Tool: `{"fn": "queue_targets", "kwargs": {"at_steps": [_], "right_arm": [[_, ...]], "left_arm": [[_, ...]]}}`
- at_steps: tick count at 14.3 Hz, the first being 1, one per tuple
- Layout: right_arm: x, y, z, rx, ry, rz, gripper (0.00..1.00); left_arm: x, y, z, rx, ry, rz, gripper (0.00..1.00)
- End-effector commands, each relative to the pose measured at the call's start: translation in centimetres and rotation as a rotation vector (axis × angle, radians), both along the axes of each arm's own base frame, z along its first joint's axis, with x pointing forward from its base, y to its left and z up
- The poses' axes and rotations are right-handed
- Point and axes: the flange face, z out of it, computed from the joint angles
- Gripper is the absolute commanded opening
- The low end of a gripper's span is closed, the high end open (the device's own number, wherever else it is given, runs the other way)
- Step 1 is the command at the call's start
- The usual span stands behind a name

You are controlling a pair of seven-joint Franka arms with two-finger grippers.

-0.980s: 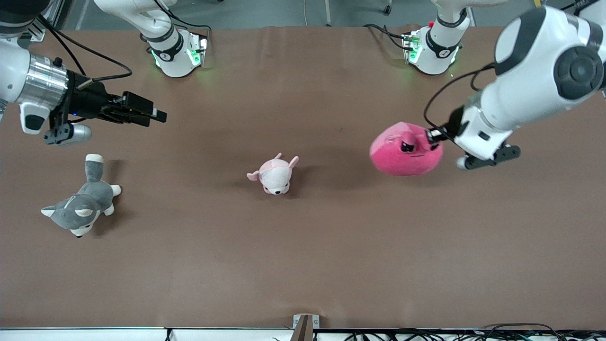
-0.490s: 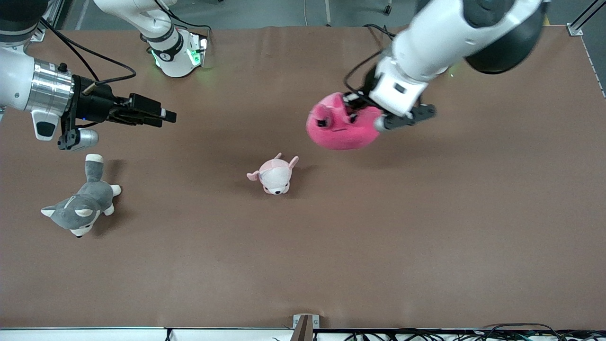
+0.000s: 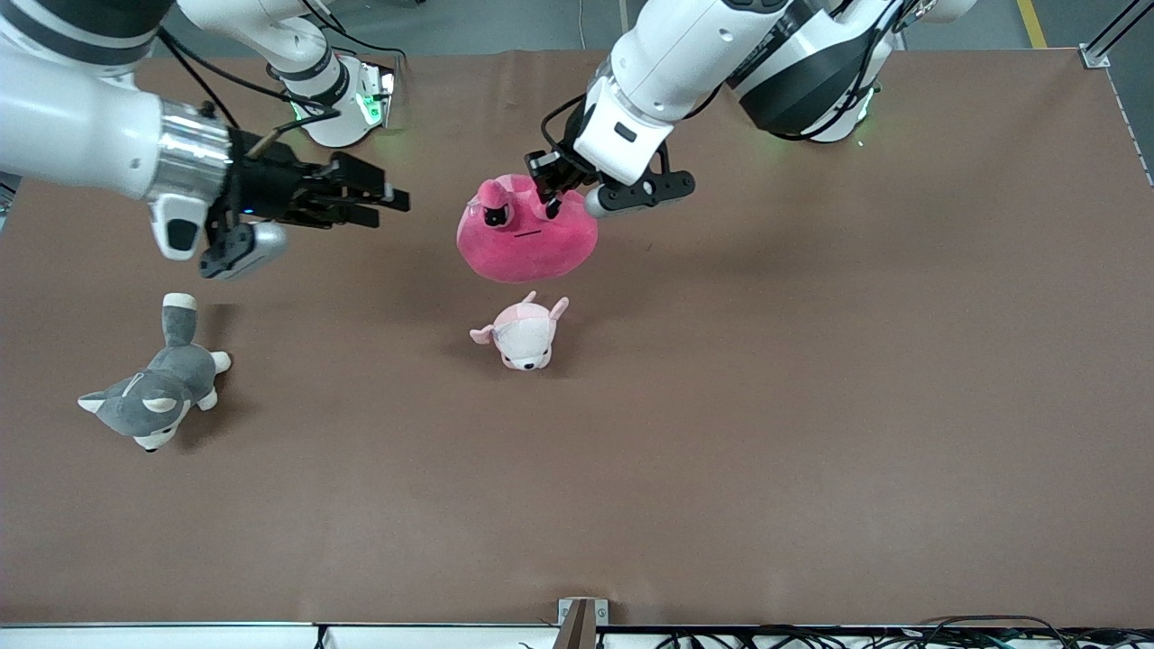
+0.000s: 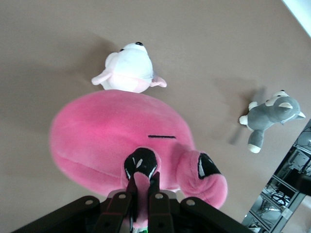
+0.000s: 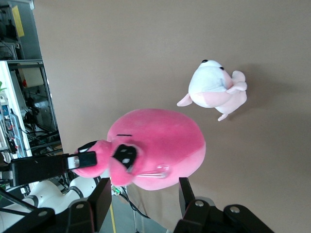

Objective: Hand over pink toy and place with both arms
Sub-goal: 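Grasp the pink plush with the right gripper beside the left gripper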

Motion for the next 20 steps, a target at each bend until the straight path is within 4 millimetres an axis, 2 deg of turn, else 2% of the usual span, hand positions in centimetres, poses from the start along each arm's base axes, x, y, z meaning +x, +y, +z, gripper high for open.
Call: {"fn": "queue_targets", "kwargs": {"at_steps": [1,4,6,12,15,20], "right_arm": [[-0.5,2.5,-0.4,-0.067,-0.029,0.036,0.64],[-2.0,7.1,-1.4,-0.125,-0.072,0.106,0.64],[-2.1,7.6,-1.9,-0.131,-0.061,0.109,0.64],[-1.7,7.8,-1.2,-0.106,-0.089,0.085,0.64],[-2.4,9.7,-1.9,-0.117,-0.094,0.115,0.64],[-2.1,10.2,-2.7,-0.124,-0.1,0.117,0.65]], "left_arm": [[0.4,-0.2,1.1,-0.026,-0.009,0.018,0.0],[0.2,-0.3,1.4,-0.028,-0.013,0.017,0.0],[0.2,-0.3,1.2,-0.027,-0.011,0.017,0.0],[0.2,-0.4,1.1,-0.026,-0.01,0.014,0.0],[0.2,-0.4,1.0,-0.026,-0.008,0.014,0.0],[0.2,-0.4,1.1,-0.025,-0.011,0.014,0.0]]}}
